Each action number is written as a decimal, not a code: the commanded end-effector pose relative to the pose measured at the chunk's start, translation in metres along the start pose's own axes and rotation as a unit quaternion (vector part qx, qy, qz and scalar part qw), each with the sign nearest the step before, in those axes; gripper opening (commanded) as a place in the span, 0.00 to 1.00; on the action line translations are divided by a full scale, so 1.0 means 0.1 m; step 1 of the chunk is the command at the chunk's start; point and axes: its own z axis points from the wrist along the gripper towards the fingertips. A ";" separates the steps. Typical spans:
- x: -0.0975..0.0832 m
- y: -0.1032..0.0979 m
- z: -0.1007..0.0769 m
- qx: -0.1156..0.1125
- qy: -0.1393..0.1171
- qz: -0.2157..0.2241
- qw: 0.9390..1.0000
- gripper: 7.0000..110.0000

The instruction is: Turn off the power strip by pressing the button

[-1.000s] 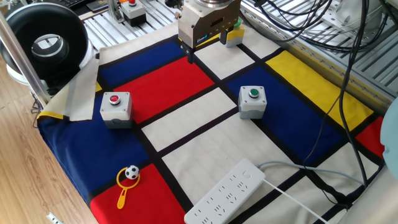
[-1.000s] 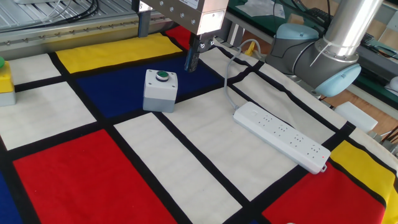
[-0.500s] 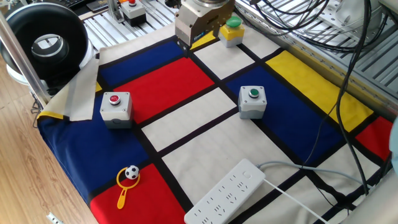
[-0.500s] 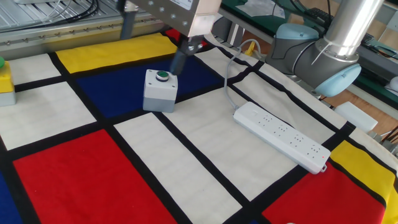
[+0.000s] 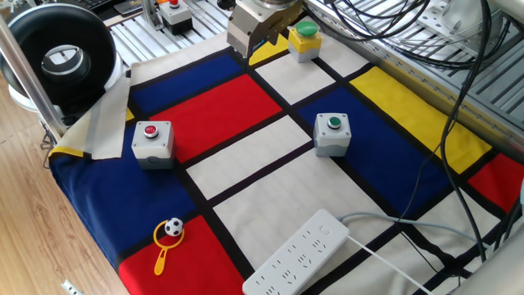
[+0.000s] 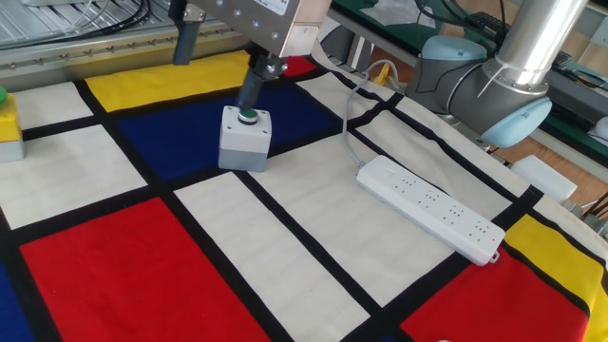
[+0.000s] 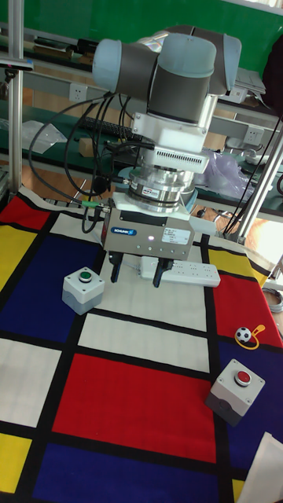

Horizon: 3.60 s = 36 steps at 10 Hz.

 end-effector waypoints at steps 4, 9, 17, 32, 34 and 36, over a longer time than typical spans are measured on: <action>-0.02 0.02 -0.01 -0.004 -0.005 0.002 1.000 0.00; 0.06 0.09 0.00 -0.016 0.011 0.008 1.000 0.00; 0.60 0.27 -0.03 -0.037 0.117 0.012 0.992 0.00; 0.22 0.29 0.05 -0.035 0.040 0.025 0.998 0.00; 0.26 0.28 0.05 -0.035 0.046 0.012 0.998 0.00; 0.28 0.20 0.05 -0.019 0.049 -0.008 0.999 0.00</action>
